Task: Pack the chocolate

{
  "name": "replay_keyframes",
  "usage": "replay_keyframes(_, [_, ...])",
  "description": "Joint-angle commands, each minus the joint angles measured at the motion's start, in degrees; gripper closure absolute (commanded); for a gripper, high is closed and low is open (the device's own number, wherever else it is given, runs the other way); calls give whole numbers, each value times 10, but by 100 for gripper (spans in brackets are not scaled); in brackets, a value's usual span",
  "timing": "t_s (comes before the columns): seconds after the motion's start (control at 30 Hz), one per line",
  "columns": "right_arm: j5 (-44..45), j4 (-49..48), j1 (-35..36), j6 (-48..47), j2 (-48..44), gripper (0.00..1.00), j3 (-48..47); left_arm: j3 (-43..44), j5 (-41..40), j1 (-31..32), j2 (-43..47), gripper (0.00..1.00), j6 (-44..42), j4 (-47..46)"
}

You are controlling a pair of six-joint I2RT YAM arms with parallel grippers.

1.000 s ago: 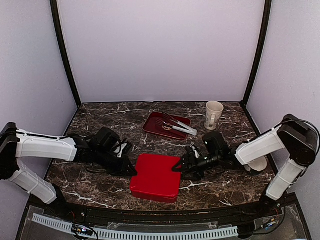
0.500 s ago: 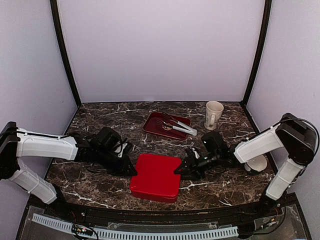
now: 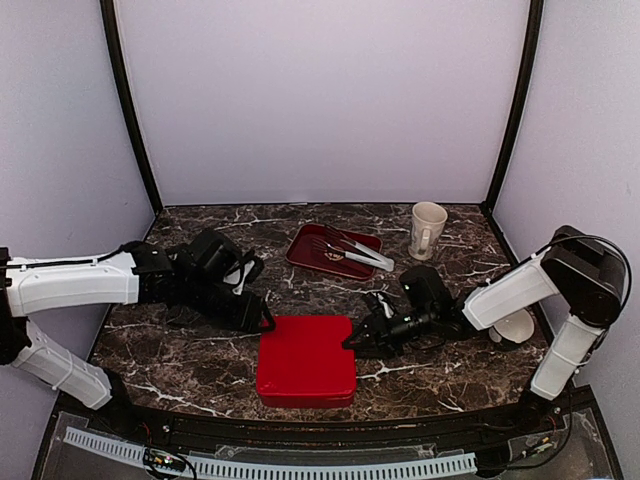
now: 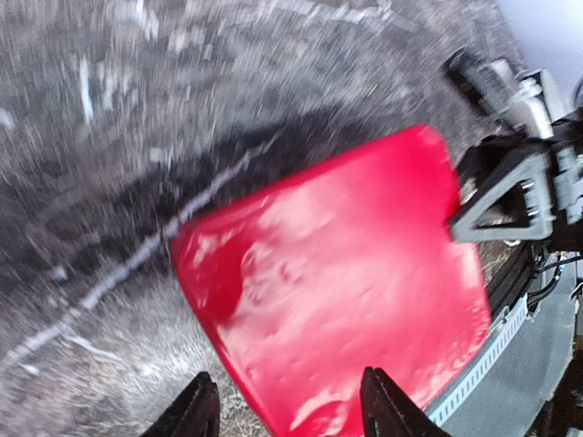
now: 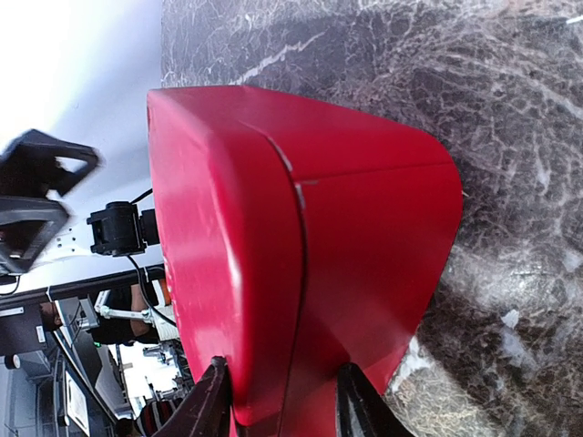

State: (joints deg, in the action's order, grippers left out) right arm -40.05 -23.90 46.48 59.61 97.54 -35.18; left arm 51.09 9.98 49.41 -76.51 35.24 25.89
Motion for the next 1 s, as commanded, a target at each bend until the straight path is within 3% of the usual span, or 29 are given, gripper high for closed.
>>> replay_keyframes(0.0, [59, 82, 12, -29, 39, 64, 6, 66, -44, 16, 25, 48, -91, 82])
replay_keyframes(0.17, [59, 86, 12, -31, 42, 65, 5, 125, -18, 101, -17, 74, -172, 58])
replay_keyframes(0.3, [60, 87, 12, -31, 45, 66, 5, 188, -38, 180, -78, 82, -206, 60])
replay_keyframes(0.53, [62, 85, 12, -29, 47, 66, 11, 221, -38, 239, -182, 87, -231, 46])
replay_keyframes(0.7, [65, 82, 12, -26, 50, 67, 13, 177, -24, 253, -270, 90, -209, 27])
replay_keyframes(0.97, [67, 80, 13, -27, 53, 68, 18, 157, -52, 250, -223, 90, -194, 57])
